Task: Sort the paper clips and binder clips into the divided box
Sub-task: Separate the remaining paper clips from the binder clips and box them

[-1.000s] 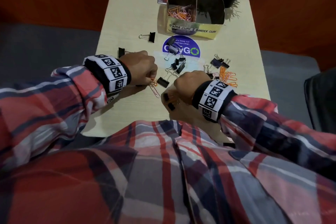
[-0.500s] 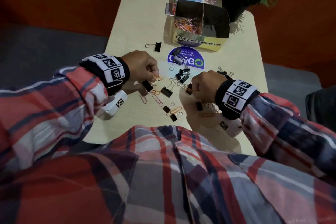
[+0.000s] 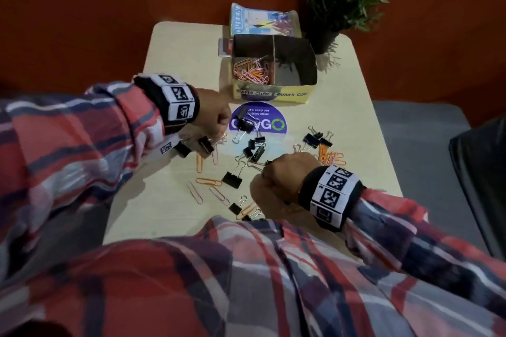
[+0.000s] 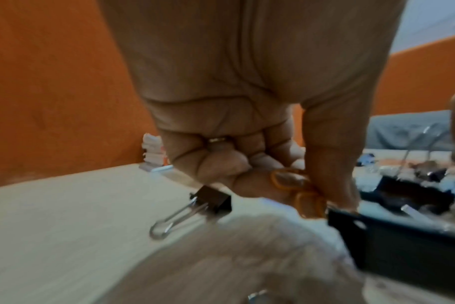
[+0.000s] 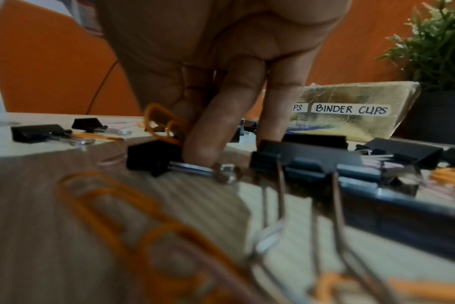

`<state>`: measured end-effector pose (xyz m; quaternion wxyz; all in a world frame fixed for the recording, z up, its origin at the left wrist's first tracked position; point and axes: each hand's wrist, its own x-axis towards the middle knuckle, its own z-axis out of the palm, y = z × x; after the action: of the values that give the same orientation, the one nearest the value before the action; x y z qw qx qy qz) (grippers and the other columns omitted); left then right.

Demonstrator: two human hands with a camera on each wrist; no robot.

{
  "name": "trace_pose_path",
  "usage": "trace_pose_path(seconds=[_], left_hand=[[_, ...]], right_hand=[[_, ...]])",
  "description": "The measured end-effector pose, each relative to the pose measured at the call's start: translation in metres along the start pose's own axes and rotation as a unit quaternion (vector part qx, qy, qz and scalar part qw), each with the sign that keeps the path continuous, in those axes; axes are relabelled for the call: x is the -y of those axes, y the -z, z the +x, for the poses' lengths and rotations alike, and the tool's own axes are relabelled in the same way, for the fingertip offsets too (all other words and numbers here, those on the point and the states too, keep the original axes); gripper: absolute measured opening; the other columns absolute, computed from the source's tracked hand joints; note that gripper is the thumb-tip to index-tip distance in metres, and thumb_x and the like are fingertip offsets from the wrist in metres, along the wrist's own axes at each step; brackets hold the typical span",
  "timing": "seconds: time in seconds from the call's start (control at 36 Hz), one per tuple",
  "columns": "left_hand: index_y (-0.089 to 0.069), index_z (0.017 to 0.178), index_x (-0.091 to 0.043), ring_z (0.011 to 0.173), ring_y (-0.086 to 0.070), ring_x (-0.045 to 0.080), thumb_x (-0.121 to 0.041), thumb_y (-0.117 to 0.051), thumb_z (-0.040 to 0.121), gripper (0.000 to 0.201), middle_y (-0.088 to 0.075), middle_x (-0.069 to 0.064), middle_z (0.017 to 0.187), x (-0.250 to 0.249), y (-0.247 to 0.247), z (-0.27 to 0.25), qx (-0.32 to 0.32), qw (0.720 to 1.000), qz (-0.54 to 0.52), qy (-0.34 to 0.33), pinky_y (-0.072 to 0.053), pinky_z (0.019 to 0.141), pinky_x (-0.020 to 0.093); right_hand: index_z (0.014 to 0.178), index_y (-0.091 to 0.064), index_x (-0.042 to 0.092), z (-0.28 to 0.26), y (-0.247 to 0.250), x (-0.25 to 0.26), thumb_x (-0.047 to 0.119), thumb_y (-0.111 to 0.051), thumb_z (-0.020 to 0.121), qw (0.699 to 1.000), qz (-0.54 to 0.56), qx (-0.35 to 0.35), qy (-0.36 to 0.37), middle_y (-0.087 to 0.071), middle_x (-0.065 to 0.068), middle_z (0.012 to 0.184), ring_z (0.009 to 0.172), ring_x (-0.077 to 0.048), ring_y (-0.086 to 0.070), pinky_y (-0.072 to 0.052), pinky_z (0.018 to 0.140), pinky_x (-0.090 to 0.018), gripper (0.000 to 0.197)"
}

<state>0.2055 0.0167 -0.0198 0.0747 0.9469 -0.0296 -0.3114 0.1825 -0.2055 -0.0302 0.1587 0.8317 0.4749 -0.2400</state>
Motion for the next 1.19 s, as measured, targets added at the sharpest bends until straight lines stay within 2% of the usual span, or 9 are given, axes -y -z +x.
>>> trace_pose_path(seconds=[0.14,0.22,0.39,0.53,0.67,0.81,0.97,1.11,1.19], left_hand=[[-0.06,0.074,-0.027,0.077,-0.056,0.012,-0.02,-0.069,0.086,0.016,-0.064,-0.006,0.079,0.007,0.03,0.01,-0.029,0.998,-0.054,-0.013,-0.039,0.072,0.029],[-0.067,0.086,-0.019,0.077,-0.055,0.013,-0.019,-0.069,0.086,0.003,-0.064,-0.004,0.081,0.009,0.063,0.013,-0.106,0.99,-0.09,-0.012,-0.038,0.07,0.029],[-0.069,0.096,-0.01,0.083,-0.056,0.015,-0.012,-0.07,0.085,0.011,-0.065,0.001,0.09,0.004,0.104,0.039,-0.232,0.965,-0.123,-0.018,-0.039,0.062,0.025],[-0.071,0.098,-0.011,0.088,-0.06,0.021,-0.013,-0.071,0.084,0.015,-0.071,0.008,0.102,-0.006,0.094,0.062,-0.216,0.975,-0.05,-0.026,-0.039,0.073,0.027],[-0.06,0.128,-0.014,0.114,-0.057,0.029,-0.019,-0.069,0.086,0.043,-0.062,0.009,0.127,-0.001,0.08,0.062,-0.229,0.972,-0.039,-0.042,-0.045,0.089,0.035],[-0.068,0.11,-0.014,0.096,-0.062,0.02,-0.017,-0.067,0.088,0.023,-0.068,0.006,0.108,0.009,0.062,0.018,-0.285,0.945,-0.155,-0.034,-0.044,0.08,0.027],[-0.066,0.102,-0.02,0.082,-0.058,0.016,-0.034,-0.071,0.084,0.023,-0.068,-0.001,0.097,0.019,-0.006,-0.034,-0.179,0.977,-0.108,0.024,-0.04,0.067,0.029],[-0.058,0.104,-0.025,0.086,-0.054,0.017,-0.051,-0.07,0.075,0.041,-0.06,-0.007,0.098,0.012,-0.052,-0.056,-0.184,0.973,-0.102,0.095,-0.044,0.071,0.03],[-0.057,0.104,-0.025,0.093,-0.058,0.02,-0.056,-0.069,0.072,0.046,-0.061,-0.004,0.107,0.003,-0.062,-0.059,-0.202,0.968,-0.093,0.117,-0.05,0.077,0.032]], right_hand=[[0.106,-0.065,0.023,0.003,-0.002,-0.006,0.026,-0.053,0.09,1.0,0.013,-0.011,0.008,-0.07,-0.002,0.105,0.094,-0.028,-0.065,-0.048,0.076,-0.031,0.02],[0.105,-0.065,0.024,0.003,-0.004,-0.008,0.026,-0.051,0.09,0.999,0.027,-0.026,0.011,-0.07,-0.001,0.105,0.094,-0.027,-0.065,-0.045,0.073,-0.028,0.021],[0.108,-0.062,0.025,0.0,-0.005,-0.01,0.03,-0.05,0.093,0.998,0.061,-0.035,0.0,-0.069,-0.001,0.108,0.095,-0.028,-0.064,-0.038,0.068,-0.027,0.02],[0.106,-0.063,0.024,-0.002,-0.006,-0.01,0.029,-0.048,0.093,0.994,0.095,-0.037,-0.026,-0.069,-0.001,0.104,0.093,-0.028,-0.063,-0.039,0.068,-0.028,0.021],[0.098,-0.066,0.024,-0.006,-0.003,-0.012,0.034,-0.051,0.09,0.986,0.143,-0.043,-0.067,-0.068,-0.004,0.099,0.094,-0.029,-0.062,-0.037,0.068,-0.028,0.02],[0.091,-0.07,0.022,-0.01,0.0,-0.021,0.024,-0.06,0.084,0.966,0.217,-0.079,-0.115,-0.069,-0.003,0.09,0.09,-0.027,-0.063,-0.046,0.071,-0.027,0.012],[0.07,-0.065,0.019,-0.004,0.04,-0.048,0.009,-0.064,0.083,0.936,0.274,-0.176,-0.136,-0.062,0.006,0.064,0.068,-0.021,-0.062,-0.052,0.067,-0.03,0.017],[0.077,-0.068,0.018,0.035,0.101,-0.067,0.013,-0.059,0.088,0.926,0.228,-0.263,-0.145,-0.068,-0.004,0.077,0.071,-0.02,-0.063,-0.046,0.06,-0.019,0.015],[0.08,-0.065,0.017,0.071,0.13,-0.073,0.016,-0.048,0.089,0.928,0.152,-0.299,-0.161,-0.065,-0.012,0.085,0.083,-0.03,-0.064,-0.049,0.073,-0.029,0.019]])
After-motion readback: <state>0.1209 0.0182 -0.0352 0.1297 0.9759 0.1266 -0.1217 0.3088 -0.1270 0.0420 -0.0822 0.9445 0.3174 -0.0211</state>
